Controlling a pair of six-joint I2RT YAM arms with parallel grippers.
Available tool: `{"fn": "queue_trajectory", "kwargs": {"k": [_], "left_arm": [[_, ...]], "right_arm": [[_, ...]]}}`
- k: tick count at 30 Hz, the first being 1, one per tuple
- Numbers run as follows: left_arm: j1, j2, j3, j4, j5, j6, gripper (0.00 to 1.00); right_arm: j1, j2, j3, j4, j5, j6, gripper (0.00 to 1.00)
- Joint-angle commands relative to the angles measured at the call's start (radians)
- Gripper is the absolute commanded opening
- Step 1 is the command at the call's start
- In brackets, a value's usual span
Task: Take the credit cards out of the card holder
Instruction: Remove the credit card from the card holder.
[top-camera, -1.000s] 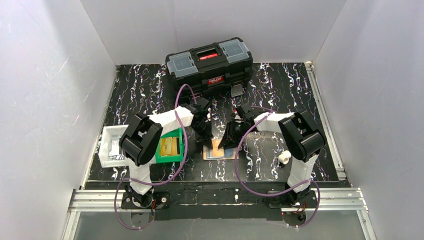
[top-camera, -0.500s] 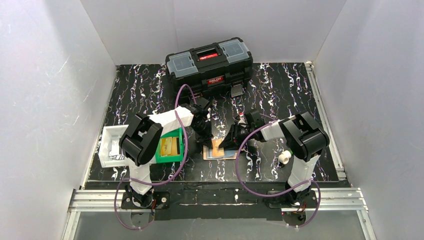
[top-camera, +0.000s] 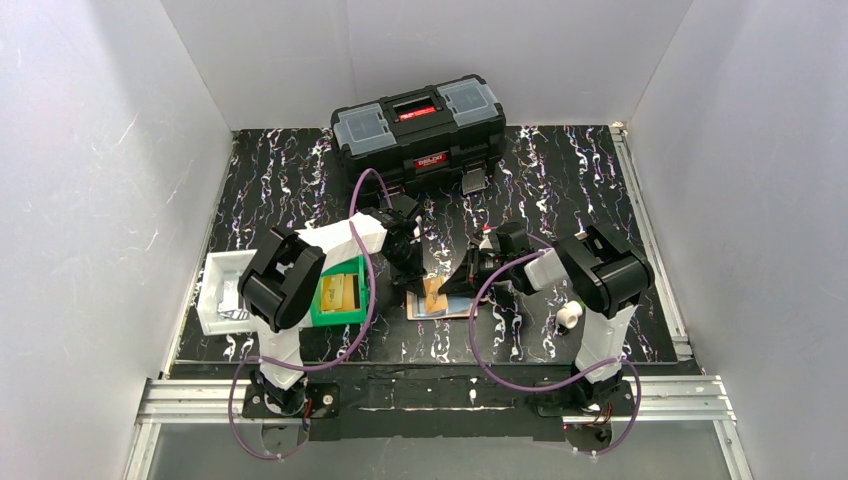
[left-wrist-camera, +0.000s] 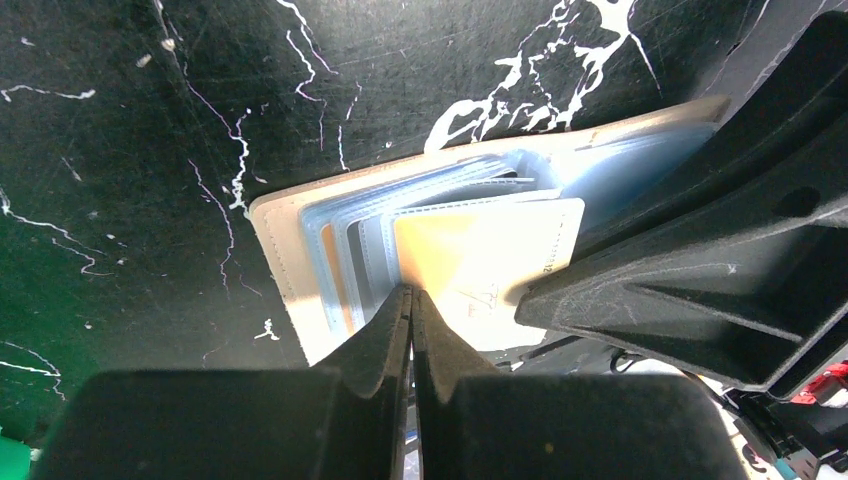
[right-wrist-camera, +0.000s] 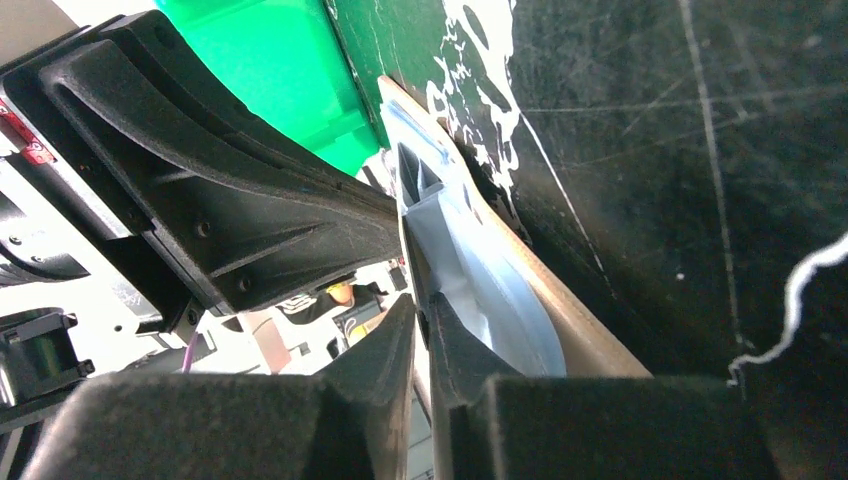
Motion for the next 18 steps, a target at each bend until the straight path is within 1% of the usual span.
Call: {"fn": "queue_trajectory", "kwargs": {"k": [1, 14, 18], "left_arm": [[-0.016, 0.068, -0.058, -0.040, -0.083, 0.012, 0.00], [-0.016, 0.079, -0.058, -0.060, -0.109, 0.023, 0.00], [-0.014, 0.076, -0.058, -0.061, -0.109, 0.026, 0.00]], "right_arm": [[-0.015, -0.005, -0.016, 0.004, 0.024, 0.039, 0.14], [-0.065, -0.108, -0.014, -0.215, 0.099, -0.111, 0.07], [-0.077, -0.140, -0.001, -0.307, 0.133, -0.162, 0.01]]}}
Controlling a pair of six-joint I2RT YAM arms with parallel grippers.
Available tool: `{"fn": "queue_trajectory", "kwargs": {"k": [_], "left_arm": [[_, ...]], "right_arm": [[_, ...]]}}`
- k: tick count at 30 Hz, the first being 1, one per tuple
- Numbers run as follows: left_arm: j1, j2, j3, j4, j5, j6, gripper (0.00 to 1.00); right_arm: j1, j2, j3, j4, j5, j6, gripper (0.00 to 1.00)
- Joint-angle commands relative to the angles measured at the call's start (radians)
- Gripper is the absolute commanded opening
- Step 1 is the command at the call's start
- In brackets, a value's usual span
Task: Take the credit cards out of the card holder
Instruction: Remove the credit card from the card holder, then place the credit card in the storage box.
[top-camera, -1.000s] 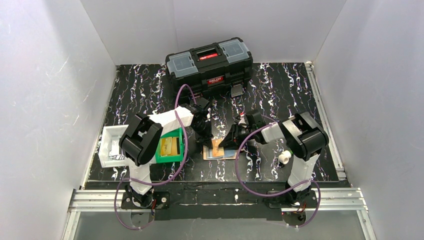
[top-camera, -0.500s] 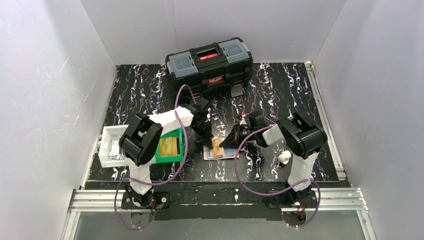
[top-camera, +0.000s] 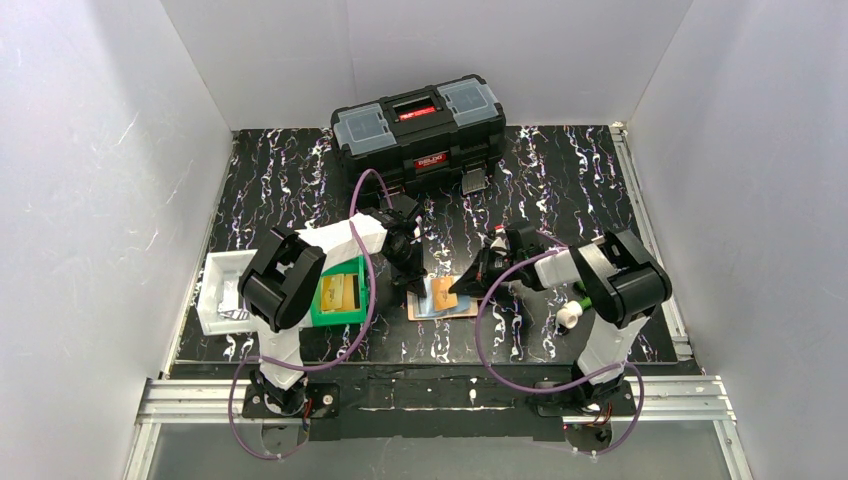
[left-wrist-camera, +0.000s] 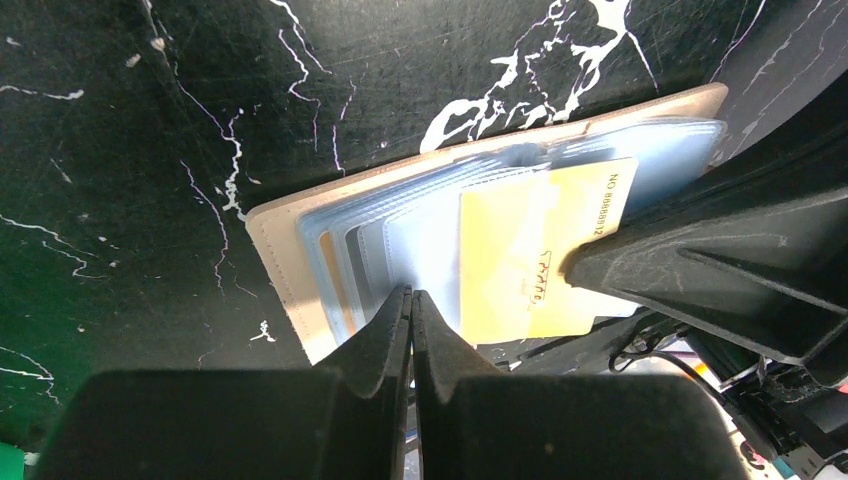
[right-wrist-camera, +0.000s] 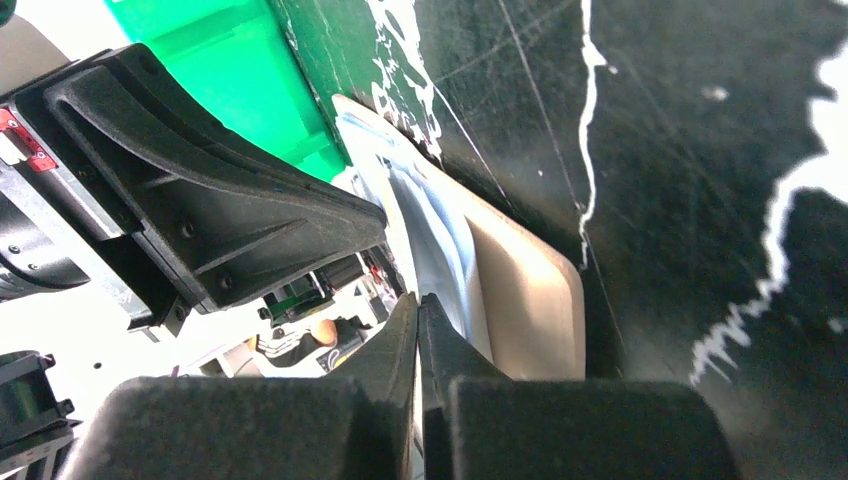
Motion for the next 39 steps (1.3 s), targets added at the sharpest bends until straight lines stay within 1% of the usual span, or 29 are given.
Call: {"fn": "queue_trajectory", "kwargs": {"k": [1, 11, 23, 24, 26, 29, 31, 33, 35, 36, 39], "left_arm": [[-0.014, 0.076, -0.054, -0.066, -0.112, 0.029, 0.00], [-0.014, 0.058, -0.032, -0.060, -0.096, 0.048, 0.00], [-0.014, -0.002, 0.099, -0.102, -0.070, 0.074, 0.00], [-0.014, -0.016, 0.115, -0.108, -0.069, 0.077, 0.01], [-0.014, -0.047, 0.146, -0.125, -0.074, 0.087, 0.13], [-0.009, -0.097, 0.202, -0.163, -0.083, 0.101, 0.35], [0.007, -0.141, 0.209, -0.170, -0.066, 0.099, 0.49], [0.037, -0.189, 0.192, -0.155, -0.011, 0.086, 0.61], [0.068, -0.240, 0.159, -0.100, 0.066, 0.063, 0.67], [0.086, -0.266, 0.143, -0.075, 0.123, 0.049, 0.68], [0.118, -0.314, 0.102, 0.002, 0.231, -0.002, 0.69]], "right_arm": [[-0.027, -0.063, 0.016, -0.142, 0.077, -0.081, 0.01], [-0.063, -0.180, 0.068, -0.323, 0.103, -0.174, 0.01], [-0.072, -0.283, 0.174, -0.492, 0.112, -0.218, 0.01], [-0.074, -0.290, 0.181, -0.504, 0.112, -0.220, 0.01], [-0.078, -0.300, 0.197, -0.525, 0.110, -0.225, 0.01], [-0.085, -0.322, 0.216, -0.550, 0.102, -0.230, 0.01], [-0.092, -0.337, 0.229, -0.561, 0.091, -0.229, 0.01], [-0.095, -0.349, 0.241, -0.566, 0.076, -0.222, 0.01], [-0.097, -0.356, 0.252, -0.550, 0.041, -0.199, 0.01], [-0.096, -0.356, 0.254, -0.527, 0.017, -0.178, 0.01], [-0.097, -0.359, 0.249, -0.424, -0.048, -0.087, 0.01]]}}
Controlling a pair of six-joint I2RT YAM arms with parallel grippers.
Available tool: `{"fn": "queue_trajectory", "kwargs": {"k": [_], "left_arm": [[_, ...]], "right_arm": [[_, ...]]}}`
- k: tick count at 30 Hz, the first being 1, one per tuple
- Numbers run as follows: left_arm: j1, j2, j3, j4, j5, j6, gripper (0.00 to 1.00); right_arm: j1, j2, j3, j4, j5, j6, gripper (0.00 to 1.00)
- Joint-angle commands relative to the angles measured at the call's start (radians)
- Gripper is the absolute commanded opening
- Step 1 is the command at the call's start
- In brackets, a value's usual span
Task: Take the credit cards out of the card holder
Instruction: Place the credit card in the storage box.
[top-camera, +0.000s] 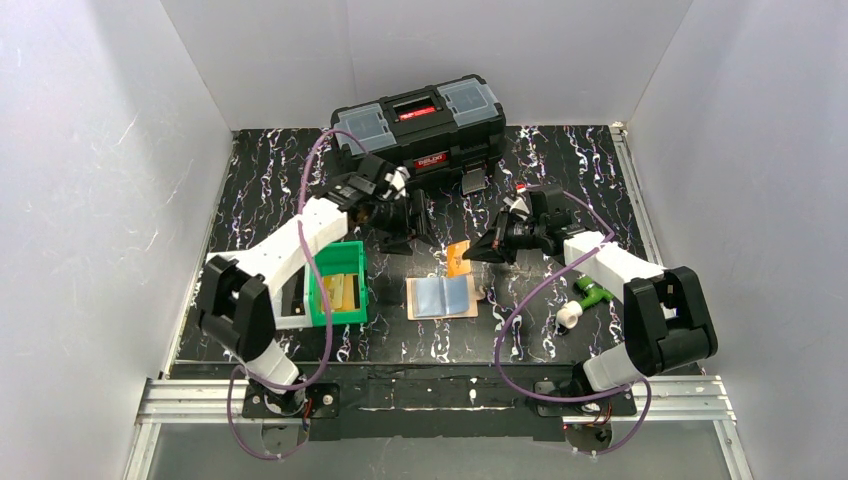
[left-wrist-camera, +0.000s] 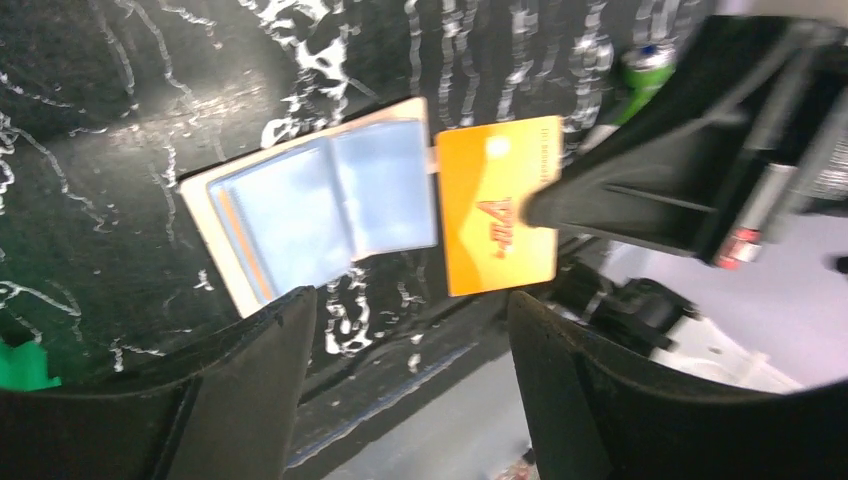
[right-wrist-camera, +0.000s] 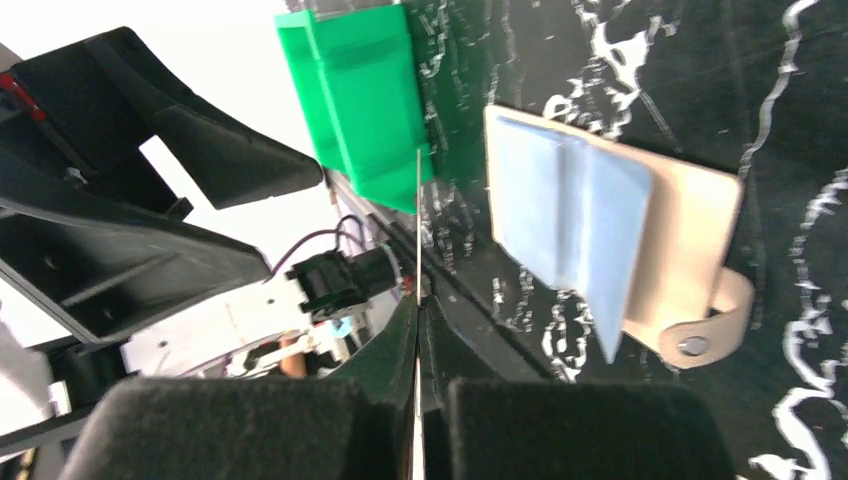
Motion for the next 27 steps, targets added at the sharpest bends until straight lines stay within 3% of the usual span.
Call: {"fn": "queue_trajectory", "kwargs": {"k": [1, 8, 16, 20, 25, 26, 27], "left_arm": [[0.051, -0.101, -0.060, 0.102, 0.203, -0.081, 0.69], [0.082, -0.145, -0.152, 0.307, 0.346, -0.231, 0.67], [0.084, -0.151, -0.239, 0.523, 0.424, -0.378, 0.59], [0.085, -0.156, -0.286, 0.634, 0.448, -0.444, 0.40], [0.085, -0.162, -0.305, 0.652, 0.453, -0.451, 0.00], [0.086, -0.165, -0.306, 0.651, 0.450, -0.450, 0.00], [0.085, -0.165, -0.307, 0.648, 0.449, -0.447, 0.00]], "right_arm": [[-0.005, -0.032, 0.034, 0.144, -0.125, 0.128, 0.01], [0.001, -0.044, 0.022, 0.365, -0.207, 0.309, 0.01], [0.043, -0.035, 0.029, 0.436, -0.220, 0.377, 0.01], [0.049, -0.033, 0.024, 0.452, -0.214, 0.388, 0.01], [0.049, -0.030, 0.023, 0.448, -0.210, 0.383, 0.01], [0.050, -0.031, 0.022, 0.444, -0.207, 0.380, 0.06], [0.050, -0.034, 0.023, 0.434, -0.203, 0.372, 0.20]]}}
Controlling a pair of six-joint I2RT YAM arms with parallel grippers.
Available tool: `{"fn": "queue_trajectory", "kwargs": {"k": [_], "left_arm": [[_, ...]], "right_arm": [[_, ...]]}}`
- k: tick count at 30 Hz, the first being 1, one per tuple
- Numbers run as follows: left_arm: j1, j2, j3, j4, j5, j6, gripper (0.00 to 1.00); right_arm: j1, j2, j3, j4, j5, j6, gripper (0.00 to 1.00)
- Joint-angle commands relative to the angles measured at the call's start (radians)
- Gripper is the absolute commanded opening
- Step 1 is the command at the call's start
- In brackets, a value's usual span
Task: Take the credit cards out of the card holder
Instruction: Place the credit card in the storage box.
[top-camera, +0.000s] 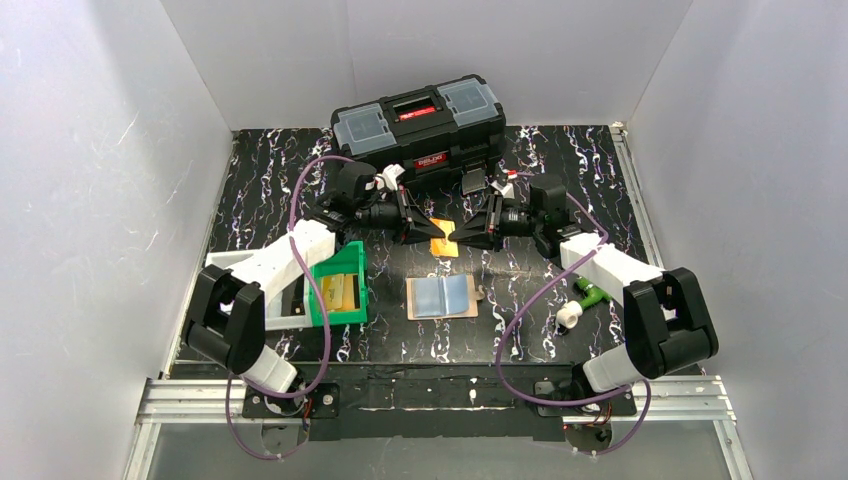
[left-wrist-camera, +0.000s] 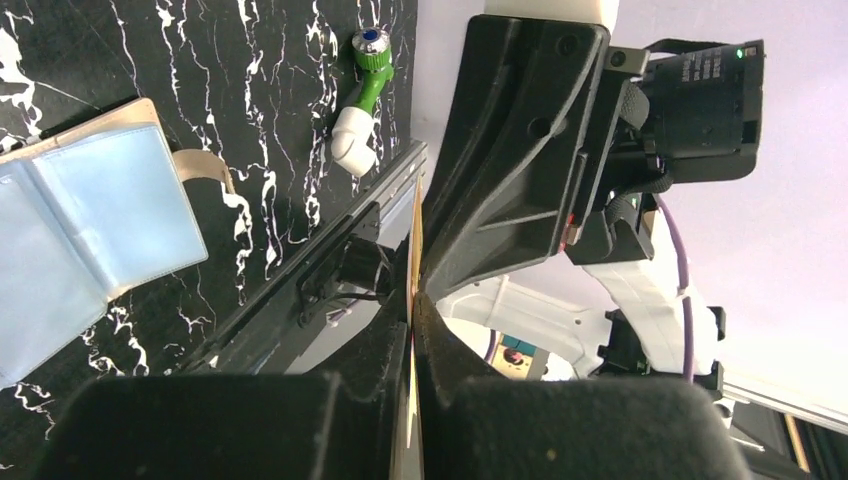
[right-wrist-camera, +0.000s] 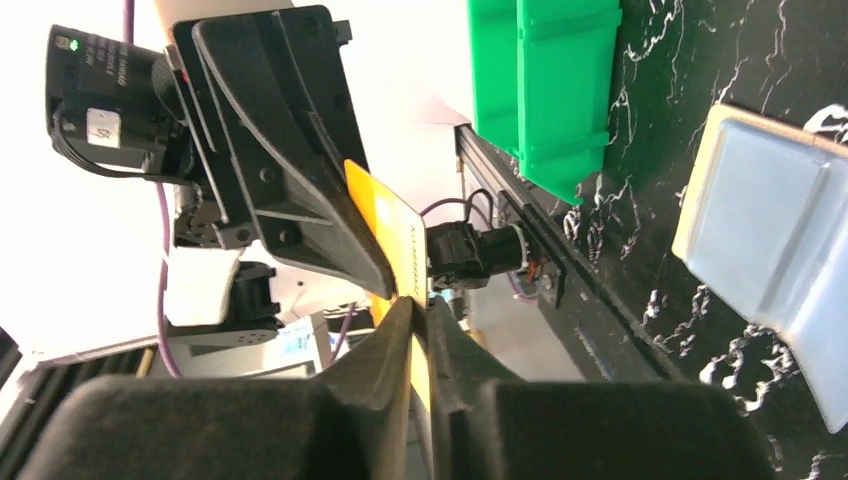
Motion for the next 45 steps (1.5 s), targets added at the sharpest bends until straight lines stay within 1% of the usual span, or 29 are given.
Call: {"fn": "queue_trajectory", "kwargs": {"k": [1, 2, 3, 4, 5, 6, 8, 12, 17, 19, 23, 25, 26, 28, 31, 34, 40, 45], "left_arm": [[-0.006, -0.047, -0.019, 0.012, 0.018, -0.004, 0.00], [-0.005, -0.049, -0.019, 0.007, 0.016, 0.000, 0.00], [-0.005, -0.052, -0.016, -0.004, 0.009, 0.009, 0.00], [-0.006, -0.055, -0.010, -0.040, 0.000, 0.027, 0.00], [-0.006, -0.058, 0.003, -0.087, -0.014, 0.053, 0.00], [-0.006, -0.063, 0.019, -0.137, -0.031, 0.087, 0.00], [-0.004, -0.078, 0.059, -0.266, -0.083, 0.181, 0.00], [0.001, -0.127, 0.128, -0.518, -0.251, 0.342, 0.00], [0.044, -0.207, 0.124, -0.698, -0.356, 0.433, 0.00], [0.060, -0.245, 0.127, -0.772, -0.430, 0.467, 0.00], [0.063, -0.286, 0.167, -0.962, -0.702, 0.559, 0.00], [0.064, -0.287, 0.172, -1.024, -0.829, 0.582, 0.00], [0.064, -0.288, 0.170, -1.044, -0.897, 0.588, 0.00], [0.064, -0.276, 0.163, -1.083, -0.986, 0.593, 0.00], [0.064, -0.235, 0.144, -1.108, -1.073, 0.592, 0.00], [0.064, -0.186, 0.132, -1.098, -1.114, 0.589, 0.00], [0.063, -0.085, 0.147, -1.071, -1.155, 0.608, 0.00], [0.062, -0.027, 0.131, -1.050, -1.181, 0.628, 0.00]], "right_arm": [[0.007, -0.027, 0.029, 0.013, -0.011, -0.011, 0.38], [0.008, -0.031, 0.039, -0.041, 0.001, -0.040, 0.59], [0.009, -0.038, 0.061, -0.119, 0.021, -0.084, 0.75], [0.010, -0.045, 0.085, -0.210, 0.045, -0.138, 0.88], [0.012, -0.051, 0.113, -0.294, 0.074, -0.194, 0.97], [0.011, -0.058, 0.134, -0.365, 0.099, -0.245, 0.98], [0.010, -0.075, 0.155, -0.440, 0.140, -0.292, 0.98], [0.010, -0.101, 0.178, -0.550, 0.225, -0.346, 0.98], [0.010, -0.116, 0.207, -0.689, 0.360, -0.427, 0.98], [0.010, -0.122, 0.218, -0.730, 0.396, -0.459, 0.98], [0.011, -0.131, 0.214, -0.752, 0.423, -0.489, 0.98], [0.010, -0.128, 0.205, -0.738, 0.414, -0.488, 0.98], [0.010, -0.126, 0.201, -0.732, 0.410, -0.487, 0.98], [0.010, -0.117, 0.201, -0.732, 0.407, -0.488, 0.98], [0.010, -0.107, 0.212, -0.751, 0.410, -0.506, 0.98], [0.010, -0.111, 0.214, -0.758, 0.415, -0.517, 0.99], [0.010, -0.129, 0.199, -0.751, 0.407, -0.518, 0.98], [0.010, -0.145, 0.177, -0.749, 0.407, -0.520, 0.98]]}}
